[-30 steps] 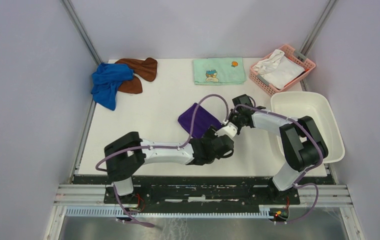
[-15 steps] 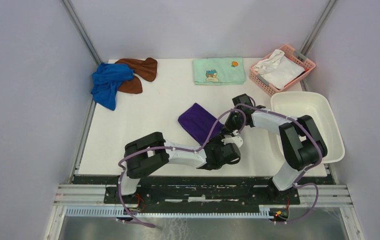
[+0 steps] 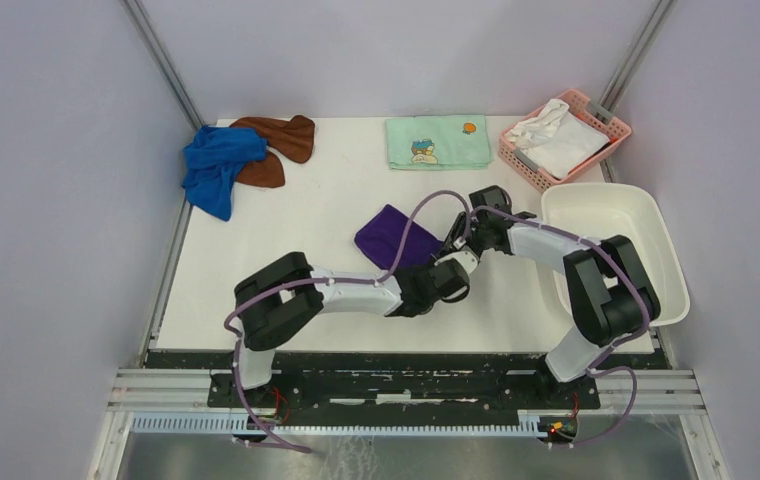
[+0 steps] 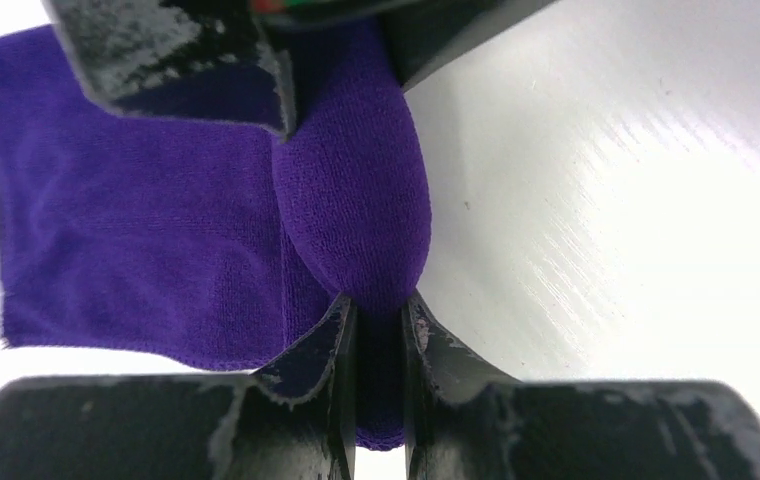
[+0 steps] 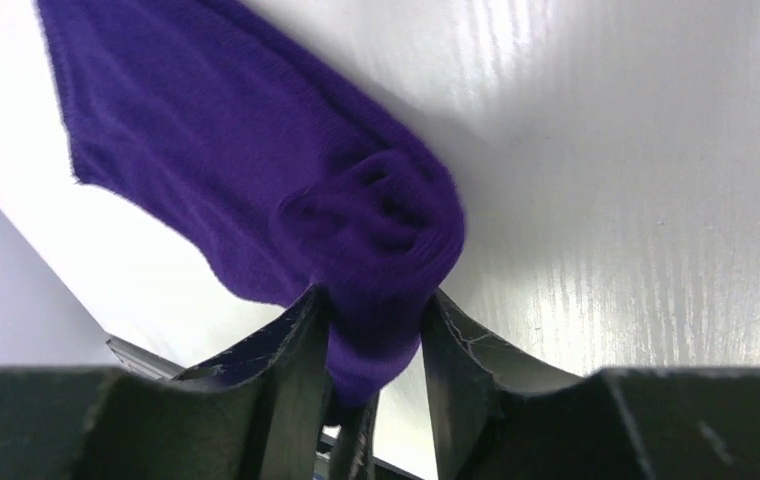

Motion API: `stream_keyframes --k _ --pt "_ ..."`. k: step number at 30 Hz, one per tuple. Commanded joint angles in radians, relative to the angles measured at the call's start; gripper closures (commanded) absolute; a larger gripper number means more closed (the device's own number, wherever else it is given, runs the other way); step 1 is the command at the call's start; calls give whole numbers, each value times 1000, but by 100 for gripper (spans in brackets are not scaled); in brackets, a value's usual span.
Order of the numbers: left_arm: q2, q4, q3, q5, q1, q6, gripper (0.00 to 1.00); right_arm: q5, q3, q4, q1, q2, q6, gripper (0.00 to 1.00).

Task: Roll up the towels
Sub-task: Roll the towel at the center of the board.

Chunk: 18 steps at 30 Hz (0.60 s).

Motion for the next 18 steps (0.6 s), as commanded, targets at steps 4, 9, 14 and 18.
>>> stream_keyframes --k 4,9,14,18 --pt "-116 50 -57 488 188 -202 97 -80 -70 203 -53 -162 -29 39" --pt "-148 176 -151 795 342 -333 97 -87 -141 306 -85 -232 -41 26" --pt "-112 364 -236 1066 472 -504 97 -130 -249 498 -97 -228 8 21" --pt "-58 555 -307 1222 548 -663 97 -154 -292 617 -97 -172 34 20"
